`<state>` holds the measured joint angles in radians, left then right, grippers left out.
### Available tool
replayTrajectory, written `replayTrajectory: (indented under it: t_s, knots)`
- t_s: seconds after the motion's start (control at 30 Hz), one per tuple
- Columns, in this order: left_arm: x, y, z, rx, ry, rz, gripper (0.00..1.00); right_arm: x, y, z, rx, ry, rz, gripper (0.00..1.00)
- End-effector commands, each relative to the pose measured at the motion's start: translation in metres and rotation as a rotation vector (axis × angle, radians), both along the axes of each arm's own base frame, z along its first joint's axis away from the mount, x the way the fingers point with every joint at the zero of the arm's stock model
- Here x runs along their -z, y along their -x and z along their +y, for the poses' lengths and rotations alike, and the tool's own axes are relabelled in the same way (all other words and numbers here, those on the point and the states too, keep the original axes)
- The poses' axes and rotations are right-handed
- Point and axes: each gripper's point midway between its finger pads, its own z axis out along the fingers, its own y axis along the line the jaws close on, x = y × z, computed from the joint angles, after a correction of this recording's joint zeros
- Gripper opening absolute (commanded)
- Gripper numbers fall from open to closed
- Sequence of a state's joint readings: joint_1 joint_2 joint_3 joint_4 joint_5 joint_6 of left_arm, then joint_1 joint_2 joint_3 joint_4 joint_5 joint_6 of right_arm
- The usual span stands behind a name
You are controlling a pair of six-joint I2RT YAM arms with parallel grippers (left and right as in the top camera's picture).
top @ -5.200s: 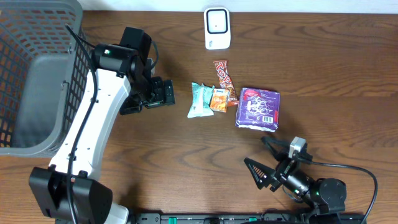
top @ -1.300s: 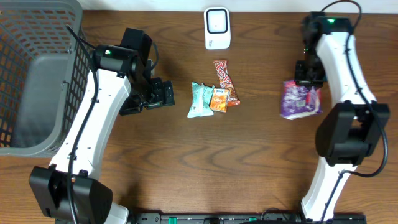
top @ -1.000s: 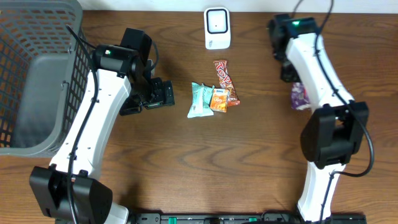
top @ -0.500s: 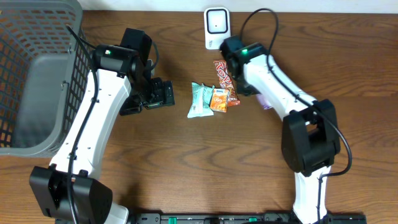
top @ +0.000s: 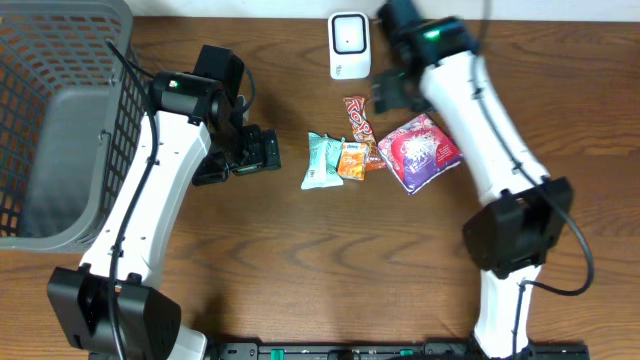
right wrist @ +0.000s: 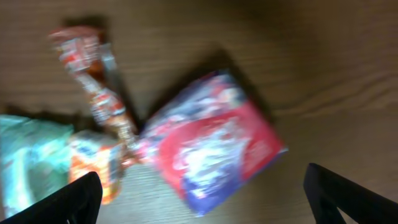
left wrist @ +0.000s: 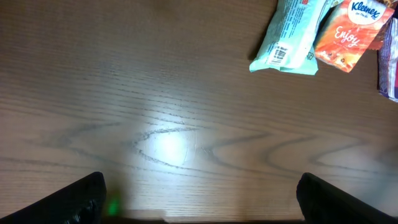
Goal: Scan the item barcode
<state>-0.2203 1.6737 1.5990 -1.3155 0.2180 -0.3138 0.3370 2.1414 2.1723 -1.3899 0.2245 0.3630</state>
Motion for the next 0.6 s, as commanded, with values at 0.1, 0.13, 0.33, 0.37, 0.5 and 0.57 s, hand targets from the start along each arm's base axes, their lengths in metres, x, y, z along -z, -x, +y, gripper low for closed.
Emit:
replayTrajectory:
  t_s: [0.1,0.13,0.33,0.37,0.5,0.57]
  knots:
    - [0.001,0.0,0.003,0.004,-0.011,0.002,0.98,0.02,0.003,-0.046,-0.2,-0.36,0.131,0.99]
    - [0.001,0.0,0.003,0.005,-0.011,0.002,0.98,0.026,0.004,-0.051,-0.223,-0.415,0.138,0.99]
    - [0.001,0.0,0.003,0.004,-0.011,0.002,0.98,0.077,0.014,-0.073,-0.213,-0.648,0.137,0.9]
    - [0.001,0.0,0.003,0.005,-0.011,0.002,0.98,0.085,0.015,-0.071,-0.217,-0.678,0.132,0.89]
    - [0.001,0.0,0.003,0.004,-0.011,0.002,0.98,0.115,0.021,-0.063,-0.228,-0.723,0.116,0.79]
    - [0.001,0.0,0.003,0.004,-0.011,0.002,0.98,0.133,0.026,-0.059,-0.237,-0.722,0.115,0.71]
